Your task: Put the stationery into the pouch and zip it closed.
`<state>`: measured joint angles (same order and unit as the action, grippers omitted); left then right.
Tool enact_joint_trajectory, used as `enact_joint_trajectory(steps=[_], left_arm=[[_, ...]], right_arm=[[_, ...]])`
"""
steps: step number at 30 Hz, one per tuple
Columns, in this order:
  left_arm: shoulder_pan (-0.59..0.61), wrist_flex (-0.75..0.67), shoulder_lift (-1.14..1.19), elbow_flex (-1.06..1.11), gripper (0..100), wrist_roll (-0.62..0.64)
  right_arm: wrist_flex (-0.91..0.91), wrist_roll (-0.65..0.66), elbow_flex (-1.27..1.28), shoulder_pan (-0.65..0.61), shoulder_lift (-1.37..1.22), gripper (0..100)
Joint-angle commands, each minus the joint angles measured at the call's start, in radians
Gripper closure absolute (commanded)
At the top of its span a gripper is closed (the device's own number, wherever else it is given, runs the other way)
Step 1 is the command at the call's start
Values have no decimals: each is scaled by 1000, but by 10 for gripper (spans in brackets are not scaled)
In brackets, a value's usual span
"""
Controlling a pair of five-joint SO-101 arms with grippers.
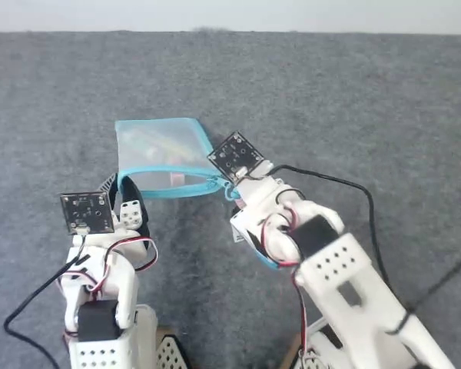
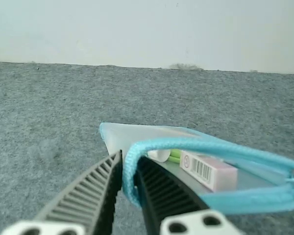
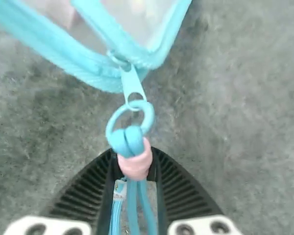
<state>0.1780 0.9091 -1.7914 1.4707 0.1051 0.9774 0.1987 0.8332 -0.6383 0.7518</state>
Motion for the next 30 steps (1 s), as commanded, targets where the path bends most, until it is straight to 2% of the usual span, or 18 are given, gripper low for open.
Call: enact_joint_trajectory(steps=[1, 5, 24, 30], left_arm=[[-32, -17, -18, -13, 989, -29], [-109, -14, -18, 10, 989, -75], [-169, -11, -18, 13, 990, -103], [-166, -14, -18, 15, 990, -103]], right_arm=[[10, 48, -68, -8, 101, 991], [12, 63, -115, -53, 148, 991], [213, 100, -391, -398, 168, 991], [211, 114, -391, -420, 199, 991]])
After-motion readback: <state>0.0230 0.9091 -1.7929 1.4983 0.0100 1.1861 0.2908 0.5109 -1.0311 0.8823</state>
